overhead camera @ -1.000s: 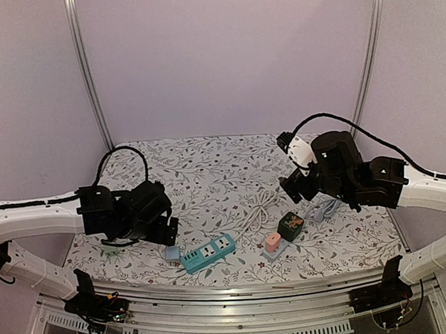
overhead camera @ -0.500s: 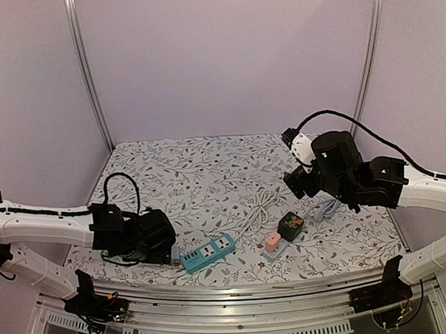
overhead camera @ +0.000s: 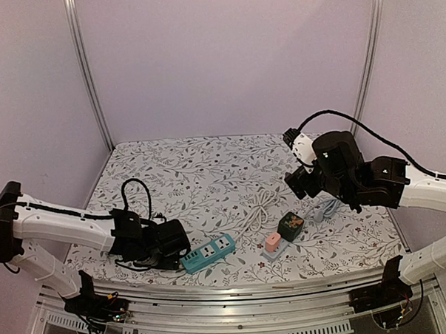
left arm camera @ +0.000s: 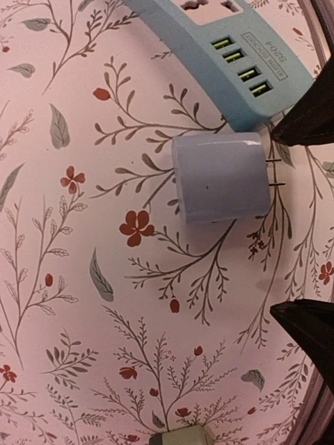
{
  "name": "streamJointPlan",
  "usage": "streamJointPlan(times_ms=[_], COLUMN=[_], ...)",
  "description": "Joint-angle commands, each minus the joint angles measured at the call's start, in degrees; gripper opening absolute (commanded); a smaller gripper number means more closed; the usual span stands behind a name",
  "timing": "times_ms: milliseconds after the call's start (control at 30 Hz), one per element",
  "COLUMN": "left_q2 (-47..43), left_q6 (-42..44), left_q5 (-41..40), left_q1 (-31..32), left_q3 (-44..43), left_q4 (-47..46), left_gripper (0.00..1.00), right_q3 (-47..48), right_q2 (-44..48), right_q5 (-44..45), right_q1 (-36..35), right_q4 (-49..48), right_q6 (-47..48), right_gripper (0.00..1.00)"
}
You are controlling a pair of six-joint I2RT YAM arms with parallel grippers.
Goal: Insert the plug
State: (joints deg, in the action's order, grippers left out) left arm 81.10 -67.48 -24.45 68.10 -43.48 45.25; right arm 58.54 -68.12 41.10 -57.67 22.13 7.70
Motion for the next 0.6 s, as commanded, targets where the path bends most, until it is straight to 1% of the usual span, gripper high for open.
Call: streamJointPlan(times_ms=[0, 200, 400, 567], left_q2=[1.6, 3.26, 5.14, 6.96], left_q6=[2.82, 3.85, 2.49, 2.1], left_q5=[0.13, 2.79, 0.91, 1.06], left_q1=[-1.17, -2.44, -2.44, -2.44], left_q3=[-2.84, -2.22, -1.92, -1.43], left_q4=[-1.26, -2.54, -3.97, -6.22], left_gripper=[0.75, 0.74, 0.69, 0.68], right_q3=[1.57, 2.34, 2.45, 2.76], right_q2=[0.57, -0.64, -1.1, -1.63], right_q5=[-3.52, -5.07, -5.38, -5.48], right_q1=[0.25, 0.31, 0.29, 0.28], right_q4=[2.16, 3.35, 3.58, 3.59], right_q6=[-1.2, -1.4, -1.41, -1.35], right_gripper=[0.99, 0.99, 0.99, 0.99])
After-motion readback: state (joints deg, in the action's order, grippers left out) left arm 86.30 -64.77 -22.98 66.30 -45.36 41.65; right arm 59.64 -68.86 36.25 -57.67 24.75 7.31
